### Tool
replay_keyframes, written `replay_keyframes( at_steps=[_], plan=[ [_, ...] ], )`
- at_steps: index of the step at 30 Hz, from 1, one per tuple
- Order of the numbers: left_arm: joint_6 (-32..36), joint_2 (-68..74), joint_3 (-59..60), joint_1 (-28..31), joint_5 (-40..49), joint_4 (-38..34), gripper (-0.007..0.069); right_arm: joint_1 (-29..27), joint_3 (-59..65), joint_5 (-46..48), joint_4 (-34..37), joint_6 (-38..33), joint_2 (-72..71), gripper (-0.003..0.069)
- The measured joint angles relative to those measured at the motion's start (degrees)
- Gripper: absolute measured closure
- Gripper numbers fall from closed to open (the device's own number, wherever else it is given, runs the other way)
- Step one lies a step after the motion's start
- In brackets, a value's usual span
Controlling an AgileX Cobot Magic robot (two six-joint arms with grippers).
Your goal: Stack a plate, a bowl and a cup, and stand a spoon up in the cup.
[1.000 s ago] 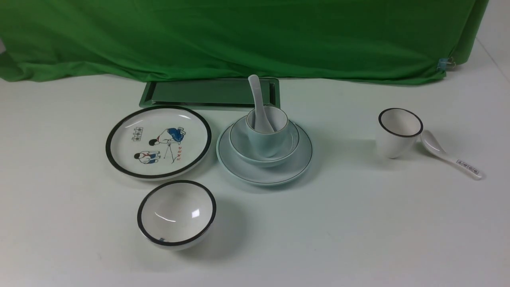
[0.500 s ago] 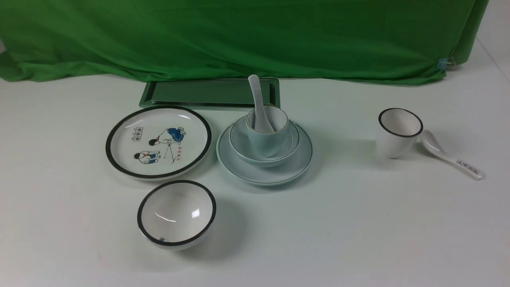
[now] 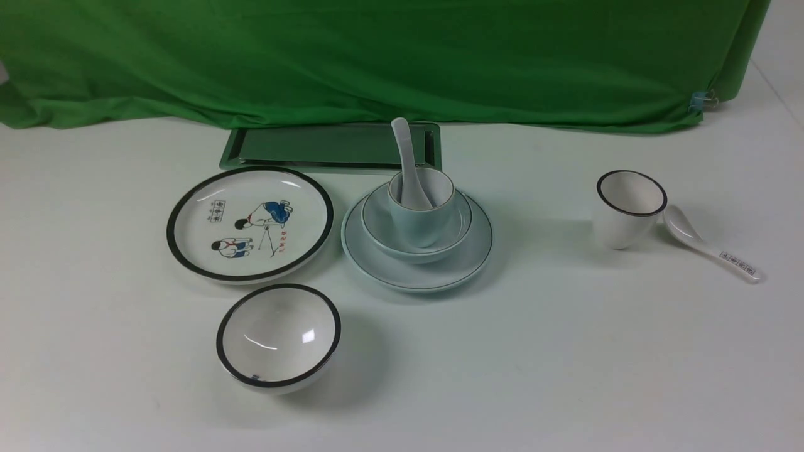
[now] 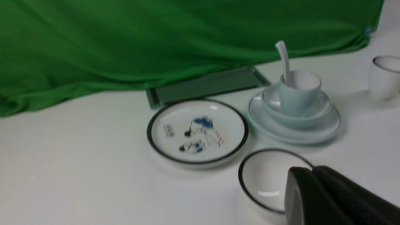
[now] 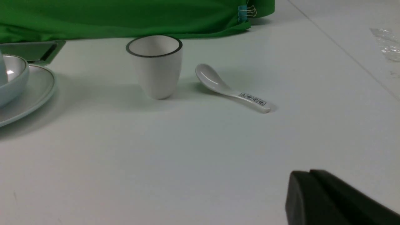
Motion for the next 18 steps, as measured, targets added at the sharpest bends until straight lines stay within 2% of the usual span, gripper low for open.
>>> replay_keyframes(
  at_steps=[2, 4, 7, 8, 9, 10, 12, 14, 15, 18],
  plan=[
    [0.0, 0.0, 1.4, 0.2, -4.6, 0.4, 0.0655, 0.0, 0.0, 0.0, 0.0, 0.0, 0.0, 0.0604],
    [0.4, 0.1, 4.5, 1.8, -13.7, 0.2, 0.0655, 0.0, 0.0, 0.0, 0.0, 0.0, 0.0, 0.0598],
    [6.2, 0.1, 9.4, 7.3, -24.3, -5.1, 0.0655, 0.0, 0.0, 0.0, 0.0, 0.0, 0.0, 0.0588],
    [6.9, 0.1, 9.4, 7.8, -25.0, -5.6, 0.0655, 0.0, 0.0, 0.0, 0.0, 0.0, 0.0, 0.0587],
    [12.1, 0.1, 12.7, 11.7, -31.0, -11.1, 0.0655, 0.0, 0.0, 0.0, 0.0, 0.0, 0.0, 0.0582],
    [15.1, 0.2, 14.4, 14.3, -33.8, -13.7, 0.0655, 0.0, 0.0, 0.0, 0.0, 0.0, 0.0, 0.0578],
    [18.1, 0.2, 17.5, 18.9, -37.2, -16.3, 0.0655, 0.0, 0.0, 0.0, 0.0, 0.0, 0.0, 0.0570],
    [18.7, 0.2, 19.3, 21.7, -37.8, -17.1, 0.0655, 0.0, 0.0, 0.0, 0.0, 0.0, 0.0, 0.0564],
    [18.9, 0.2, 21.5, 25.0, -37.9, -17.5, 0.0655, 0.0, 0.0, 0.0, 0.0, 0.0, 0.0, 0.0555],
    [18.6, 0.0, 24.4, 27.6, -35.5, -17.5, 0.0655, 0.0, 0.0, 0.0, 0.0, 0.0, 0.0, 0.0548]
  ],
)
